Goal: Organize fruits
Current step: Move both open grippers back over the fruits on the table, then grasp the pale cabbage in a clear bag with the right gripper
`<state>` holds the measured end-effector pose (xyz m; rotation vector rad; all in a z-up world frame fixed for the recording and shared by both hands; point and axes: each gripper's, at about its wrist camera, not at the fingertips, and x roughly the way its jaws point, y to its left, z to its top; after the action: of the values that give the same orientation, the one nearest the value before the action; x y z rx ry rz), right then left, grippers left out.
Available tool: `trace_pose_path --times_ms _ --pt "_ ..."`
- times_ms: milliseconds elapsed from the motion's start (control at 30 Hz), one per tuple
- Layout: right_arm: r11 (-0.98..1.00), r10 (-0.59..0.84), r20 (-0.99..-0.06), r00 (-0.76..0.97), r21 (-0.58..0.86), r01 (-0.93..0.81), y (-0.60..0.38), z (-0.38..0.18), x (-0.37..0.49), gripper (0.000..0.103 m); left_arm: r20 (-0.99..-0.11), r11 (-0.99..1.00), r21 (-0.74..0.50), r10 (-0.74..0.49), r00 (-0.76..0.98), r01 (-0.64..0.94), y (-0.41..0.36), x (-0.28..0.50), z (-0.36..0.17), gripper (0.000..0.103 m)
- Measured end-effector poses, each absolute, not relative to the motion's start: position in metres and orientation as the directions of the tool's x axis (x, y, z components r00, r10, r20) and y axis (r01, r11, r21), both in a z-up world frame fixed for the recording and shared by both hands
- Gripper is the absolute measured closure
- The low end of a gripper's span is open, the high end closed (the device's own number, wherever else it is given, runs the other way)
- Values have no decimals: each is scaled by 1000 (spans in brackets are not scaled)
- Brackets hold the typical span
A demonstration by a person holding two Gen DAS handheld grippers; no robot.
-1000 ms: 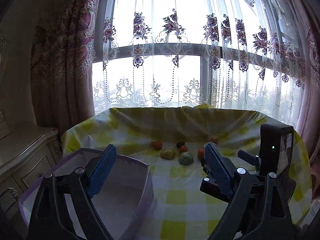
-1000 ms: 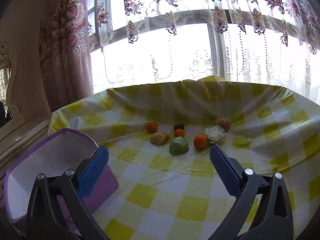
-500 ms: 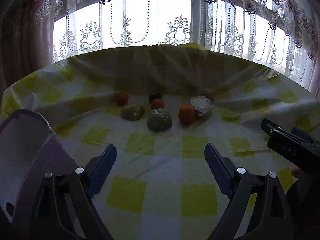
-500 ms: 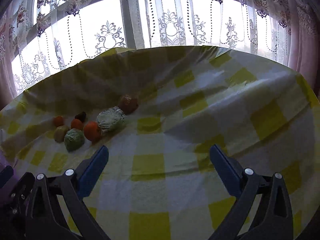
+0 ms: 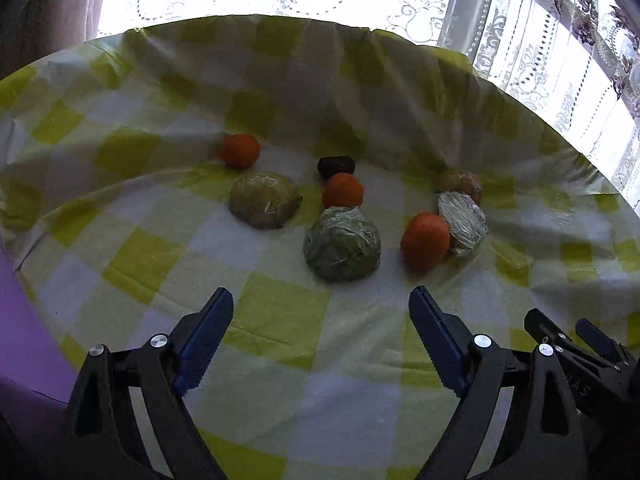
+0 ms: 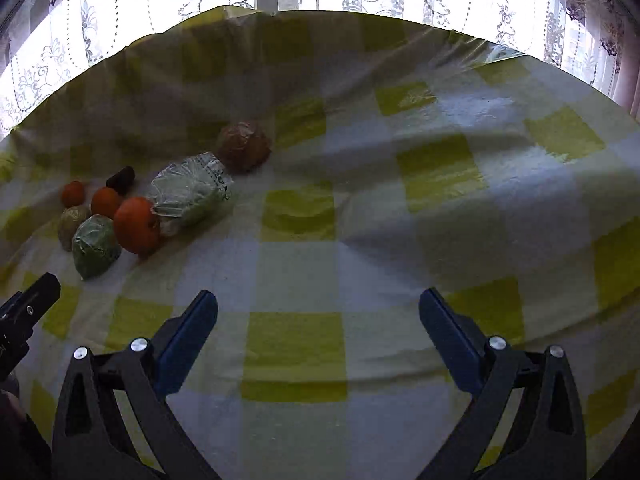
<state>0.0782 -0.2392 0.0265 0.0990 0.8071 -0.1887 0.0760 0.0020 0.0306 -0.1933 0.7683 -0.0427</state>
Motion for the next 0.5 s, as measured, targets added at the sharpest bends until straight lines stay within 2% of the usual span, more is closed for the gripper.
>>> trace_pose_path --times_ms 100,267,333,500 --pt "987 -91 -729 678 27 161 -236 25 92 2 -698 975 -219 -126 705 -43 6 80 22 17" --pt "994 -7 -731 682 69 83 -233 21 106 9 -679 960 -275 -158 717 -50 14 80 20 17" --pt "991 40 -737 674 114 66 -237 18 113 17 -674 957 -287 -172 719 -39 14 79 21 17" --pt "984 102 -756 646 172 46 -237 12 135 28 -662 940 -339 -219 717 -27 19 79 19 17"
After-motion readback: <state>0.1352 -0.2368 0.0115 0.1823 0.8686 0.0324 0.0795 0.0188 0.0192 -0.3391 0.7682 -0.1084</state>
